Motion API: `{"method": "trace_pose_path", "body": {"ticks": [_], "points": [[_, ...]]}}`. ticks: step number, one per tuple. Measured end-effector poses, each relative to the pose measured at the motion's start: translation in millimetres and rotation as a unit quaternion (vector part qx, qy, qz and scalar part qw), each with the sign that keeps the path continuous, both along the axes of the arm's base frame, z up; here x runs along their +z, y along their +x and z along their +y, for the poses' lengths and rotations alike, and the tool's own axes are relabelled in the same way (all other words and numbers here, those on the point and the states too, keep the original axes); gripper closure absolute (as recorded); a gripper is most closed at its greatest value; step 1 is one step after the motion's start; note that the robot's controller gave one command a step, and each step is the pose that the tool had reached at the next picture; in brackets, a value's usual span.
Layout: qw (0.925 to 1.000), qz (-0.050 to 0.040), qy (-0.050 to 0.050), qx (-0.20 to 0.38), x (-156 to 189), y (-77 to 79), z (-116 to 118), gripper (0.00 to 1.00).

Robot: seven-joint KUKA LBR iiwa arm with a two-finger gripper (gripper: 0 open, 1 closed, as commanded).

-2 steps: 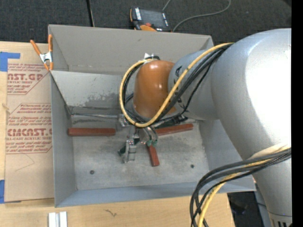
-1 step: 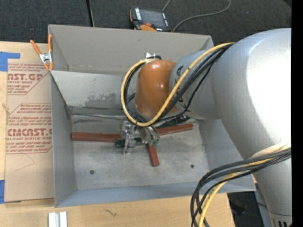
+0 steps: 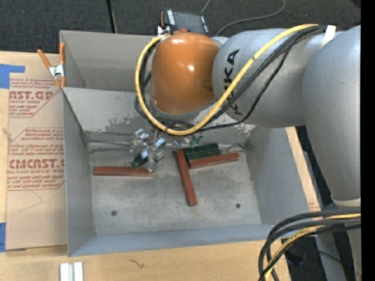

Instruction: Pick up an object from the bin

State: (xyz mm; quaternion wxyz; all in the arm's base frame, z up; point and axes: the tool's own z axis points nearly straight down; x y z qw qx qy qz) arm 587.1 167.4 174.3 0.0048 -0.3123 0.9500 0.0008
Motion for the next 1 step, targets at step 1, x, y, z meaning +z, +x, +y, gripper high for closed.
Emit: {"method": "trace_pose_path", "body": {"ticks": [1], "points": [[1.0000,-0.0017,0.000,0.007,105.3,-7.9,11.8,1.00]]}}
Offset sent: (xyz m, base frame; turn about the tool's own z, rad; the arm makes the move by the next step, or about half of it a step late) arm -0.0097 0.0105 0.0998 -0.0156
